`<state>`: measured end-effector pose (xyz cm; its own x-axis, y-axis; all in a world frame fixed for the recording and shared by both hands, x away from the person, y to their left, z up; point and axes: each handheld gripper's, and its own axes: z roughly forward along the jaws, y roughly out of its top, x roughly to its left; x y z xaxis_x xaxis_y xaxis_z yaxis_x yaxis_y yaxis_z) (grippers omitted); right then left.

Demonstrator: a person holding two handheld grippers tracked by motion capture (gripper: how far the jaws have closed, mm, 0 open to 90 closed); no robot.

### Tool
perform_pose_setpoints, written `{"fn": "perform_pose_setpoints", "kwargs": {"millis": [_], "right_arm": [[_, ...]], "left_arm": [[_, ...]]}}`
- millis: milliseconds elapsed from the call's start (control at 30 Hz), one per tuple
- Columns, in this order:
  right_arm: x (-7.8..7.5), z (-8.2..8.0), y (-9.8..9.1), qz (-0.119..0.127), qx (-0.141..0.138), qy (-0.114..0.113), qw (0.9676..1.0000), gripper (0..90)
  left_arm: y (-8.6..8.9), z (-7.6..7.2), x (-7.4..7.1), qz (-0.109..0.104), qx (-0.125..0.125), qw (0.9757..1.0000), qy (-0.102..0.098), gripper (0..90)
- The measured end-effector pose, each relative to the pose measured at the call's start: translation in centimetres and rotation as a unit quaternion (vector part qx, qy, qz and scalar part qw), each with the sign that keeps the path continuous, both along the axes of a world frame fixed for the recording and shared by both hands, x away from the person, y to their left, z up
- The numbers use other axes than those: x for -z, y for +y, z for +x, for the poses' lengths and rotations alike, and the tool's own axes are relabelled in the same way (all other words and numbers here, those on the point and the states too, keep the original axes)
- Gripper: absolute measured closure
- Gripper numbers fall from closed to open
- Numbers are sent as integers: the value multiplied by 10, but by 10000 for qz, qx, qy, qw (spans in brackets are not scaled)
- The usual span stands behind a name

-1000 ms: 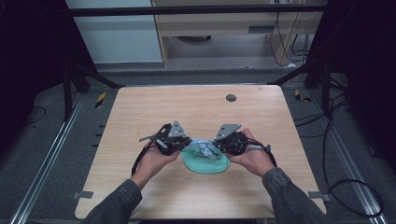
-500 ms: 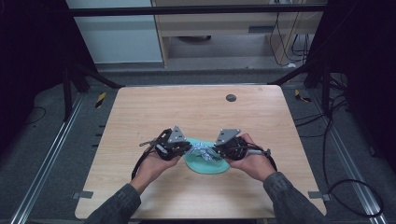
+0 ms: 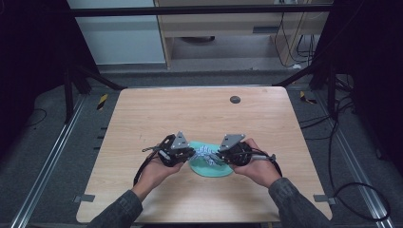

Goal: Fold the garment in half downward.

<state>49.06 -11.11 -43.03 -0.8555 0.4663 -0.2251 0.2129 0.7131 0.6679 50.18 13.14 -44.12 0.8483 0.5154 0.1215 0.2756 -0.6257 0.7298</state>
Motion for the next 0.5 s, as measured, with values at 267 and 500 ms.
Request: {"fn": "perform_pose_setpoints", "kwargs": {"millis": [267,500], "right_arm": [[3,-4,0,8,-55,42,10000,808],[5,-7,-2,25,-67,69,10000,805]], "left_arm": [[-1,-4,2,23,53,10000,15,837],[0,-8,6,44,84,9999,38,848]]}}
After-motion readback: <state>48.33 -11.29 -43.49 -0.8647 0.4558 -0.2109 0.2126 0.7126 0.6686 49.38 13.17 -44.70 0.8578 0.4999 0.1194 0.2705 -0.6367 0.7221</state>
